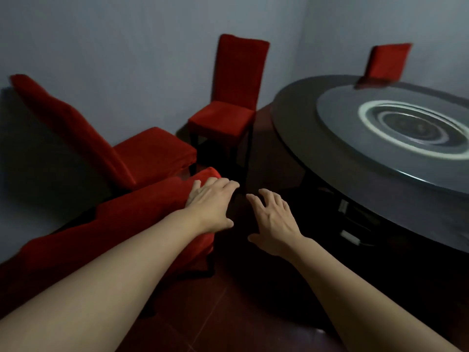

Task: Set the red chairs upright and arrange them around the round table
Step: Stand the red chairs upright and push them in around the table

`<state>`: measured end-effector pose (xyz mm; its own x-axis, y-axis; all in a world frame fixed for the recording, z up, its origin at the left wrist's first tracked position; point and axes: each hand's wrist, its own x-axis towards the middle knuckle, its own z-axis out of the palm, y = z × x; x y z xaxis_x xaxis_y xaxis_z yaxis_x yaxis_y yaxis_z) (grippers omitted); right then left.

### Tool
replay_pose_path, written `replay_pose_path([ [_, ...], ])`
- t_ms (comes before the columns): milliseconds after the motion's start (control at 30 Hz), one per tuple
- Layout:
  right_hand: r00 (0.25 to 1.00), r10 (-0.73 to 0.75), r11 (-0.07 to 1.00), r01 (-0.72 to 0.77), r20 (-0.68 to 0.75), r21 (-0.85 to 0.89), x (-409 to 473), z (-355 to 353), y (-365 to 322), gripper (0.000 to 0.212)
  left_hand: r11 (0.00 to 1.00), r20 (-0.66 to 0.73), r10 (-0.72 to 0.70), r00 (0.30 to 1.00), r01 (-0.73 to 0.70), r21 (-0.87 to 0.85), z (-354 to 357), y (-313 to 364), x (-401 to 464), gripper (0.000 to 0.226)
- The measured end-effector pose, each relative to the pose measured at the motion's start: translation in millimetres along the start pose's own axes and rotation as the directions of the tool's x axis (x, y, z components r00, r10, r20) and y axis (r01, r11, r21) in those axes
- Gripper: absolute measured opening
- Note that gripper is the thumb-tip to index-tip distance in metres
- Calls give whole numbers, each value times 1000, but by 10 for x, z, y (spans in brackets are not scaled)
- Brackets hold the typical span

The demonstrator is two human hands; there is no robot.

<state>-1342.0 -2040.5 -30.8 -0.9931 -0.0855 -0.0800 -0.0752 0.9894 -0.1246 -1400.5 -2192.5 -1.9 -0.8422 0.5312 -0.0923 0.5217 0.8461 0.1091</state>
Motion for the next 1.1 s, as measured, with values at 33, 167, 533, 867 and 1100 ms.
replay_pose_path([
  [33,999,39,999,-39,5,14,-114,2,69,94,999,8,38,999,-38,-5,6,103,12,90],
  [167,979,204,978,-205,22,41,-580,16,340,95,983,68,183,981,-184,-1,60,541,63,88],
  [533,828,561,822,-555,-15,125,-2046,-10,1277,94,856,167,512,843,-516,-23,225,2284,36,86],
  [867,653,757,639,-740,1,210,-3774,142,2145,93,728,231,670,706,-686,-15,631,4131,-523,88],
  [1100,525,851,509,-832,19,220,-4969,274,2658,89,626,269,757,596,-779,-37,945,5345,-1018,87],
])
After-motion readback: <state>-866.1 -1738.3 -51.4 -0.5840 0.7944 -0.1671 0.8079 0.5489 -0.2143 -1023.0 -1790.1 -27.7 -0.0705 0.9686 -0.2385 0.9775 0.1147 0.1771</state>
